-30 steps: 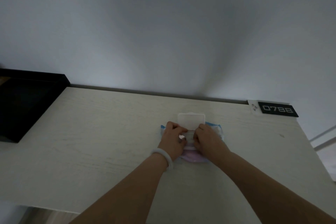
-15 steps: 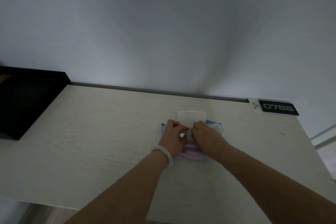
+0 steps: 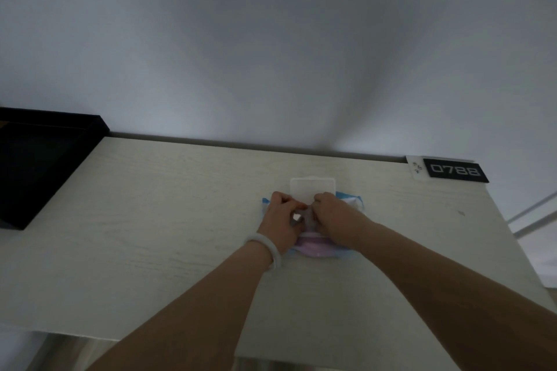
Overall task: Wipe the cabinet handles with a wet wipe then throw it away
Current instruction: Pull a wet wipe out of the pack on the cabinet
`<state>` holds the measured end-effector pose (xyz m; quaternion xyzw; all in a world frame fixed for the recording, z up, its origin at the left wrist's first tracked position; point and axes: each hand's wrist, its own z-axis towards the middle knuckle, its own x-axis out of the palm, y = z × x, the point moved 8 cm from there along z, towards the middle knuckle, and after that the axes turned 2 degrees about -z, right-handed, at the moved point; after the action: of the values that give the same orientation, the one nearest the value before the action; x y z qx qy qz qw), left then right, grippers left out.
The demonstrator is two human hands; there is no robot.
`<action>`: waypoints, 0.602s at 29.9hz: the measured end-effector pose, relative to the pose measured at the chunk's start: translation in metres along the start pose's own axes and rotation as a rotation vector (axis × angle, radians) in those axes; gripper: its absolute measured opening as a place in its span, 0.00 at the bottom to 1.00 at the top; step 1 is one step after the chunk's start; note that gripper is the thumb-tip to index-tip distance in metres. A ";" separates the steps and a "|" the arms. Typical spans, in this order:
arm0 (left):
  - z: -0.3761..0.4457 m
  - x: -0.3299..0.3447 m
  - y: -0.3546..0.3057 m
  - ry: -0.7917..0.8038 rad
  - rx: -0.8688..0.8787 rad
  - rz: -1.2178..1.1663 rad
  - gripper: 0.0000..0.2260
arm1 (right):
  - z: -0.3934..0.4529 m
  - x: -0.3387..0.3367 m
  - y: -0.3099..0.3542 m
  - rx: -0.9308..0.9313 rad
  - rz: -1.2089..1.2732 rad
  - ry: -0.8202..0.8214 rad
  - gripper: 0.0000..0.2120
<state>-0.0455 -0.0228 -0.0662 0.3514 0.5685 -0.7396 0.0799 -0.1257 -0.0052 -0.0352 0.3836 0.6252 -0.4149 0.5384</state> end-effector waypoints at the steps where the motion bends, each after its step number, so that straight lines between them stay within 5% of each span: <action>1: 0.001 0.000 0.000 0.006 -0.010 -0.003 0.16 | -0.001 0.003 -0.006 0.047 0.087 0.049 0.10; 14: -0.004 -0.002 -0.003 0.037 -0.016 0.011 0.17 | -0.024 0.016 -0.048 0.476 0.825 0.031 0.03; 18: -0.006 -0.004 -0.007 0.028 -0.010 0.019 0.18 | -0.022 0.019 -0.035 0.402 0.695 0.080 0.09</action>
<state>-0.0437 -0.0160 -0.0594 0.3668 0.5698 -0.7309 0.0809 -0.1683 0.0038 -0.0491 0.6858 0.3851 -0.3070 0.5359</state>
